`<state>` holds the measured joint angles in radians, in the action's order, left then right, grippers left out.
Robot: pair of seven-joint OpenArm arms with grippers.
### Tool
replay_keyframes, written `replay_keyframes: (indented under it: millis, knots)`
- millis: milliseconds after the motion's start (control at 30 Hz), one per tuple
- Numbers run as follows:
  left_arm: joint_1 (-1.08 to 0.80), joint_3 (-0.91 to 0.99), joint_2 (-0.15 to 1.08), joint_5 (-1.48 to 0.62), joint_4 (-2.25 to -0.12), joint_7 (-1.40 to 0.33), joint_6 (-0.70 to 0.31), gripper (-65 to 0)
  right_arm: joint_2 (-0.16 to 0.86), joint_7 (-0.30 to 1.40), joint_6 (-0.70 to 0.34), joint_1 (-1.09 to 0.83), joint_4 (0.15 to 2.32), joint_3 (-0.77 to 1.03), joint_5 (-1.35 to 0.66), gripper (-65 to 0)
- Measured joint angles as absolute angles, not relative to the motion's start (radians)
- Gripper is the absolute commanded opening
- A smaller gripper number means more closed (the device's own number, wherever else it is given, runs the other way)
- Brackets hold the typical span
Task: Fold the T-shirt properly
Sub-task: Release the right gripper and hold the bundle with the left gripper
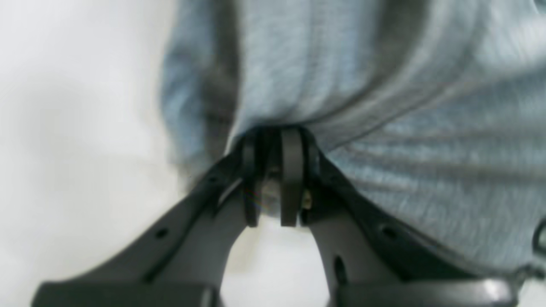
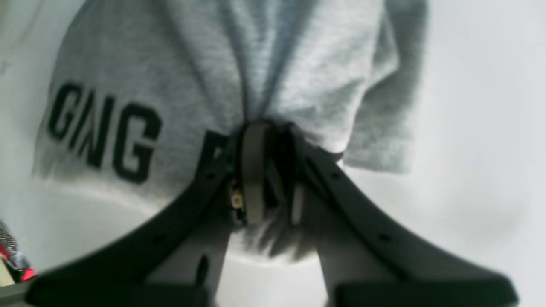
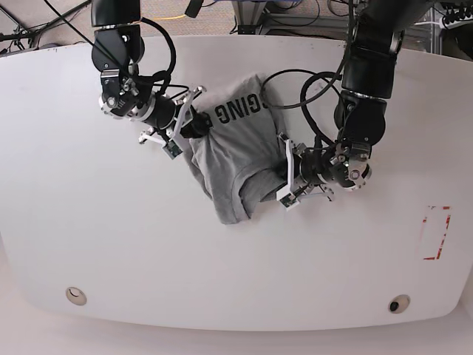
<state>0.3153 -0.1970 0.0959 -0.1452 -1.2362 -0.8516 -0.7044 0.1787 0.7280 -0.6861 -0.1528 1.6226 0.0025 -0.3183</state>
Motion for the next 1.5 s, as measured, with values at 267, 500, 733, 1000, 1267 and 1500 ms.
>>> replay_keyframes:
  millis: [267, 500, 733, 1000, 1267, 1500]
  knots:
    - [0.392, -0.197, 0.14, -0.134, -1.253, -0.873, -0.703, -59.6, 0.099, 0.831, -0.688, -0.168, 1.668, -0.002, -0.31, -57.1]
    - [0.407, -0.15, 0.16, -0.128, -1.462, -0.935, -0.697, -57.8, 0.088, 0.953, -0.692, -0.173, 1.792, 0.004, -0.284, -57.1]
    - [0.311, -0.071, 0.078, -0.105, -1.663, -1.003, -0.667, -37.4, 0.066, 1.08, -0.694, -0.088, 1.869, 0.188, -0.273, -56.9]
    - [0.113, -0.177, -0.065, -0.022, -1.809, -0.836, -0.253, -26.5, 0.091, 1.162, -0.696, 0.019, 1.877, 0.303, -0.28, -56.8]
    - [-0.08, -0.361, -0.097, 0.128, -1.76, -0.551, 0.006, -22.5, 0.115, 1.183, -0.696, 0.061, 1.839, 0.303, -0.288, -56.9]
    - [-0.162, -0.426, -0.11, 0.215, -1.621, -0.397, 0.101, -22.2, 0.114, 1.184, -0.697, 0.06, 1.809, 0.37, -0.283, -56.9]
